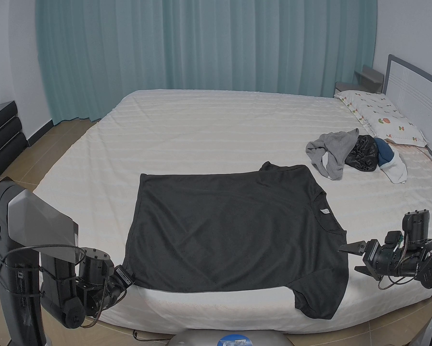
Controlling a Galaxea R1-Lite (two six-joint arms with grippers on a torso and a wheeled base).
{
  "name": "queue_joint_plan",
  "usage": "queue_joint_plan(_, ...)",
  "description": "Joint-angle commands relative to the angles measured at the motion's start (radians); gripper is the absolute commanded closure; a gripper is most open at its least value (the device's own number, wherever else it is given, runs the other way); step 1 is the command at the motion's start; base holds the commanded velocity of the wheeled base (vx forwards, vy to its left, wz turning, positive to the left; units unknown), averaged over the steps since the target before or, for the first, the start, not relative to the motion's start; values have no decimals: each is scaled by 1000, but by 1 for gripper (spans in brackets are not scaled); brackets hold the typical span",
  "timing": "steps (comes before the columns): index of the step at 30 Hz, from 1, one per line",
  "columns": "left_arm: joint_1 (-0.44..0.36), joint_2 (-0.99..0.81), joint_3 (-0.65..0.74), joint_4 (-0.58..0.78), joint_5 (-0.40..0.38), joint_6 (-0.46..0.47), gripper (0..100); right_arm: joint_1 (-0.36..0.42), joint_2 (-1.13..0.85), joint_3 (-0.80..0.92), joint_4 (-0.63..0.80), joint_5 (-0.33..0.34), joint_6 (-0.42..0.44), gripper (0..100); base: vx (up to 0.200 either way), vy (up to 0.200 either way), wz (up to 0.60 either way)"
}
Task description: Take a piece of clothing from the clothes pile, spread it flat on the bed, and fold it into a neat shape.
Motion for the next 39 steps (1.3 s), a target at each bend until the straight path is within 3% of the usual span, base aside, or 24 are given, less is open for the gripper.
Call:
queue_joint_plan(1, 3, 6, 6, -1, 0, -1, 100, 2, 44, 4, 1, 1, -3, 0, 0, 0, 0)
queue_joint_plan(8, 7, -20, 37, -1, 1, 4, 100, 3, 161, 43, -1, 7, -120, 0, 0, 0, 0)
queue_joint_plan(10, 11, -40, 45, 0, 1, 7, 100, 12, 202, 66, -1, 39, -210, 0, 0, 0, 0)
queue_joint_plan(12, 13, -51, 54, 0, 1, 7, 100, 11, 217, 73, -2, 41, -236, 0, 0, 0, 0)
queue_joint_plan(23, 13, -58, 55, 0, 1, 7, 100, 6, 257, 62, -25, 41, -239, 0, 0, 0, 0)
queue_joint_plan(31, 13, -60, 57, 0, 1, 7, 100, 11, 381, 66, -225, 31, -193, 0, 0, 0, 0)
queue_joint_plan(32, 13, -60, 57, 0, 1, 7, 100, 12, 401, 70, -271, 30, -178, 100, 0, 0, 0)
queue_joint_plan(39, 17, -60, 55, -1, 1, 7, 100, 0, 404, 84, -363, -4, -135, 100, 0, 0, 0)
